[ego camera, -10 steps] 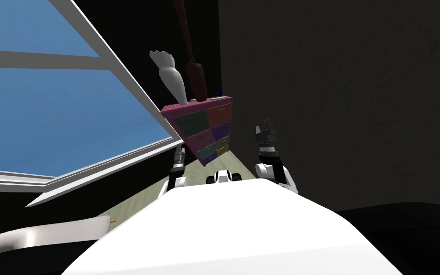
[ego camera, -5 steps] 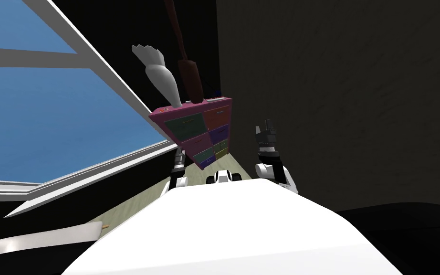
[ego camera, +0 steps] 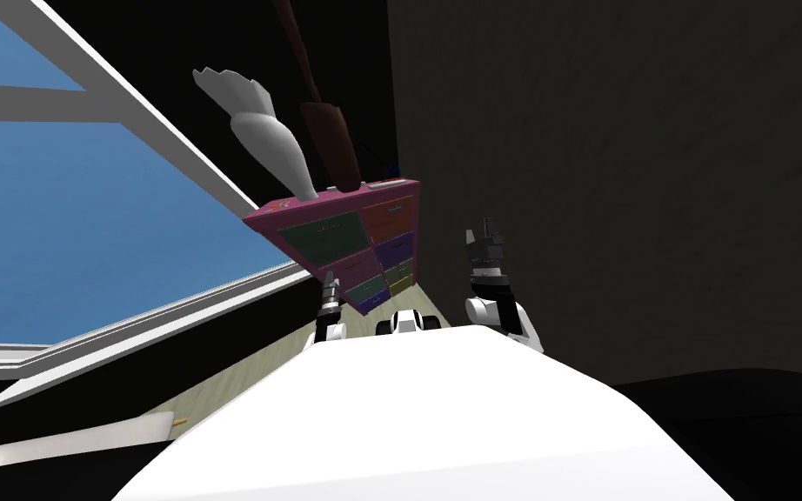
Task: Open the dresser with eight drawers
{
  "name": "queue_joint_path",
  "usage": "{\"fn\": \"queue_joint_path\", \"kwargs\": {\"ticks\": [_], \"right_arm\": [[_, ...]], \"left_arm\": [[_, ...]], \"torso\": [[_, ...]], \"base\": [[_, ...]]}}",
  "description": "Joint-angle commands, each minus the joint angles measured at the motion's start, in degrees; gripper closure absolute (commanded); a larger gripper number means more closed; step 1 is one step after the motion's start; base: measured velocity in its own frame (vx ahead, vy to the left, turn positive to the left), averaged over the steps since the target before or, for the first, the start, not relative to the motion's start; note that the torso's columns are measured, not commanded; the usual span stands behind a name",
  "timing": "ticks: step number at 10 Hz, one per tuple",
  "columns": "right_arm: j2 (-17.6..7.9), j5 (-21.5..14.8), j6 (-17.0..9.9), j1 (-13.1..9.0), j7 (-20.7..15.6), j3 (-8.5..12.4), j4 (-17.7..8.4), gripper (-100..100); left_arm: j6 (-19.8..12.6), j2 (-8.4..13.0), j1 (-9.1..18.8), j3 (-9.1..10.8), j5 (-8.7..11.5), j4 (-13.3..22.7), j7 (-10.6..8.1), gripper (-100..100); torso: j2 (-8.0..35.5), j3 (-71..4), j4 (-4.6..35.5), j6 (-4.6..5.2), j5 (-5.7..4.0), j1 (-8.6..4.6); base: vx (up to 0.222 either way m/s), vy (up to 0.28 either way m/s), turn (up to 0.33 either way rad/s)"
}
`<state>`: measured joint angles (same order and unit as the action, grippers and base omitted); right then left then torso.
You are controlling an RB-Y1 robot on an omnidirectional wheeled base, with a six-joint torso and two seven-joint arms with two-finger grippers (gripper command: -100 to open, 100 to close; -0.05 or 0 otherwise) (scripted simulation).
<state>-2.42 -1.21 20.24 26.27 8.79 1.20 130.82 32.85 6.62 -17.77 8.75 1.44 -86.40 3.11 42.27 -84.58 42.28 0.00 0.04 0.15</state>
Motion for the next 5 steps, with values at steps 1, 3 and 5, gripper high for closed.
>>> {"fn": "queue_joint_path", "kwargs": {"ticks": [1, 3, 5], "right_arm": [[0.0, 0.0, 0.0, 0.0, 0.0, 0.0, 0.0, 0], [0.0, 0.0, 0.0, 0.0, 0.0, 0.0, 0.0, 0], [0.0, 0.0, 0.0, 0.0, 0.0, 0.0, 0.0, 0]], "left_arm": [[-0.1, -2.9, 0.8, 0.67, 0.3, 2.2, 0.1, -100], [0.0, -5.9, 1.2, 1.0, 0.5, 3.5, 0.13, -100], [0.1, -8.2, 1.4, 1.15, 0.6, 4.1, 0.15, -100]], "torso": [[0.0, 0.0, 0.0, 0.0, -0.02, -0.08], [0.1, 0.1, 0.0, 0.0, -0.05, -0.16], [0.1, 0.1, 0.0, 0.0, -0.03, -0.08]], "base": [[0.123, -0.082, 0.03], [0.083, -0.062, 0.021], [0.042, -0.037, 0.008]]}}
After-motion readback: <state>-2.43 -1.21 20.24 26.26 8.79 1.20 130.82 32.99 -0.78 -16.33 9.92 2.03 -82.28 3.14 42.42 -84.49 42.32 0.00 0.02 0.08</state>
